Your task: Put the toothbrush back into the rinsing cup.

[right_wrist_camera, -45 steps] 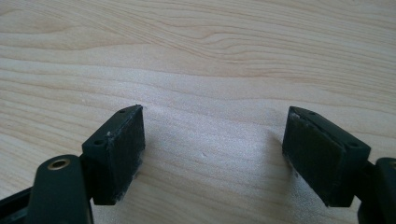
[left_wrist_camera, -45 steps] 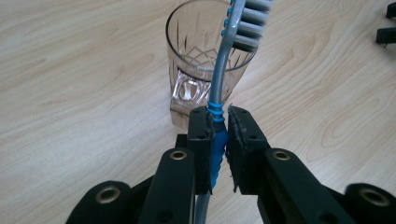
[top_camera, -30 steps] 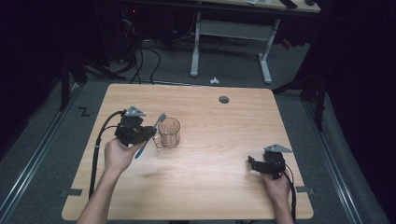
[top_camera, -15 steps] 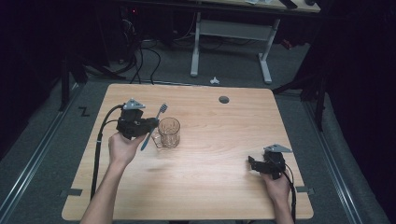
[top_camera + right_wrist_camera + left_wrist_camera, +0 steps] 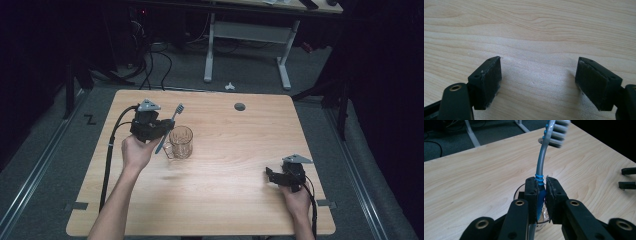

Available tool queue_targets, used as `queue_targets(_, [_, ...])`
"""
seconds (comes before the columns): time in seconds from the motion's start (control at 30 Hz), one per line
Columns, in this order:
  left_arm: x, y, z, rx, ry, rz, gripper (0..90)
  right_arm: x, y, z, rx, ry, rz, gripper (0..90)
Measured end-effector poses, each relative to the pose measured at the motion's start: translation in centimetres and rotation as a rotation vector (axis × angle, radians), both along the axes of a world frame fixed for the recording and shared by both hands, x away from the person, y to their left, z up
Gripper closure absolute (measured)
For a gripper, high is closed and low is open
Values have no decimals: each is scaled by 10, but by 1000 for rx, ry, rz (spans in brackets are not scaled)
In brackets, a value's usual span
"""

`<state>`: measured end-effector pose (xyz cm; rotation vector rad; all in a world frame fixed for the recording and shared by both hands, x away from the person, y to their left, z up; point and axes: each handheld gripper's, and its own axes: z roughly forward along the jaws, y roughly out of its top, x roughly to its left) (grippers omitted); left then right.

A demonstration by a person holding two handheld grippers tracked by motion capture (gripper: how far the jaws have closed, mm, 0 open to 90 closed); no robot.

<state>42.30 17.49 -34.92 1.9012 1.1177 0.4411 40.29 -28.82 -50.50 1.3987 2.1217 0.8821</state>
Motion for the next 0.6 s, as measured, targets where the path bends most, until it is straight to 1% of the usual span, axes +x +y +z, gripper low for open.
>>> queue_targets(0.1, [3,-3,1,-2,-9,-4,801,0,0,0,0,0,0,213])
queue_targets(0.2, [6,-3,1,-25,-13,-13,801,0,0,0,0,0,0,213])
queue_targets(0.27, [8,-4,1,-22,-18,-5,801,0,0,0,0,0,0,213])
queue_targets(0.37, [11,-6,1,-23,-24,-9,801,0,0,0,0,0,0,213])
queue_targets(0.43, [13,-6,0,-32,-29,-9,801,0,0,0,0,0,0,213])
queue_targets(0.6, [15,-9,-1,-39,-40,-11,801,0,0,0,0,0,0,213])
